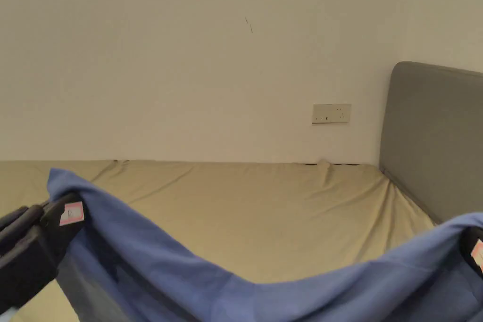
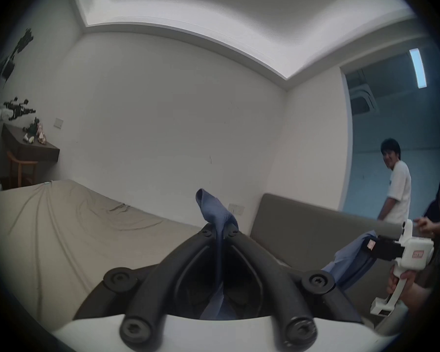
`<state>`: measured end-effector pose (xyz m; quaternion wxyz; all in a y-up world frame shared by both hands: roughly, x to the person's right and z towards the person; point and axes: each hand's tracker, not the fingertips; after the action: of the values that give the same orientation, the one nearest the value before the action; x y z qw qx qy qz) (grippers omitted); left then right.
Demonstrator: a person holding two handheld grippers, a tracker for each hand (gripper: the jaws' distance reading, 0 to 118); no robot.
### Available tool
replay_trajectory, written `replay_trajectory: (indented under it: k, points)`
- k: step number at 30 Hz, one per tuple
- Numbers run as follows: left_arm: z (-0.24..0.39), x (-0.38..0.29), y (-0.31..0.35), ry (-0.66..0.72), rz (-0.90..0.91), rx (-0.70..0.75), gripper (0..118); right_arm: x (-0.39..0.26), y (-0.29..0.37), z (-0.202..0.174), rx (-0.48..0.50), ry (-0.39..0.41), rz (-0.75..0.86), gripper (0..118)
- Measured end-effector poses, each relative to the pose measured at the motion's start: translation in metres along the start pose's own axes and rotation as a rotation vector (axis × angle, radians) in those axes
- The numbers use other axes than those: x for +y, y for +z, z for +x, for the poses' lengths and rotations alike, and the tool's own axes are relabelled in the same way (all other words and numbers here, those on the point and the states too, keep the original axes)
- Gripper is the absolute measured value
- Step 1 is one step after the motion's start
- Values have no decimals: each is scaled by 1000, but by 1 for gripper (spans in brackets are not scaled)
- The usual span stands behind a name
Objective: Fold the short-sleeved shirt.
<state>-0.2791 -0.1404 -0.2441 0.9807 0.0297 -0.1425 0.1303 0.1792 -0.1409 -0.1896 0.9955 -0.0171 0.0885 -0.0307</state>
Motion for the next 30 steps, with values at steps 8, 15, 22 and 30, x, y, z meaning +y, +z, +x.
replay_trajectory:
  k: [8, 15, 22, 30]
  points:
    - [-23, -102, 113, 70, -372, 140, 4, -109, 75, -18, -12, -86, -389, 4]
    - [-65, -201, 148, 92, -813, 281, 4, -203, 80, -8, -34, -165, -744, 4]
    - [-81, -232, 138, 122, -1080, 343, 4, -247, 72, -1, -95, -80, -945, 5]
    - [-56, -139, 167, 116, -675, 373, 118, -159, 116, -3, -236, 23, -594, 118]
